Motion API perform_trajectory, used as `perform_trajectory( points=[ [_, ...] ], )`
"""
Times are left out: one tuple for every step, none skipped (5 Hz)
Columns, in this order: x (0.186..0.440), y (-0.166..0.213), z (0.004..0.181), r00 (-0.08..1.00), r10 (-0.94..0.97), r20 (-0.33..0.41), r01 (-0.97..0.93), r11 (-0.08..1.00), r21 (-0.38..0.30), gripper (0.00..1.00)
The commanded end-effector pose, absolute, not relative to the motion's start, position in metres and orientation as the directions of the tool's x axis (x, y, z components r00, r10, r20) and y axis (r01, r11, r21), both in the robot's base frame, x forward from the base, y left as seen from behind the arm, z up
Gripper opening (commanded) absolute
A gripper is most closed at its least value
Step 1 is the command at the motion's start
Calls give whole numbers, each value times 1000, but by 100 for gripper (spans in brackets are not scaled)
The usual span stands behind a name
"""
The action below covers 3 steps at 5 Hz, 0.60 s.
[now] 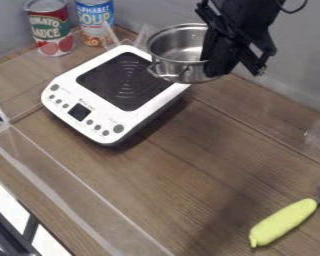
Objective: Remove silver pot from the white and black stove top and place it on the table
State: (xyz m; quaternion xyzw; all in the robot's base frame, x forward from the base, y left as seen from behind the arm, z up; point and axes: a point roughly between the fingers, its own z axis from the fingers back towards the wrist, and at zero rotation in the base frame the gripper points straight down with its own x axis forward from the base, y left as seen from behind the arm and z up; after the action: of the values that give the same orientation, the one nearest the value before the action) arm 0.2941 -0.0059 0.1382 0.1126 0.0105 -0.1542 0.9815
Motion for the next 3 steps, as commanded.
perform_trajectory(
  points=[
    [299, 7, 157, 951, -308, 16, 297, 928, 226, 0],
    [293, -5, 157, 960, -278, 14, 268, 936, 229, 0],
    [284, -30, 152, 970, -242, 19, 232, 945, 233, 0]
  ],
)
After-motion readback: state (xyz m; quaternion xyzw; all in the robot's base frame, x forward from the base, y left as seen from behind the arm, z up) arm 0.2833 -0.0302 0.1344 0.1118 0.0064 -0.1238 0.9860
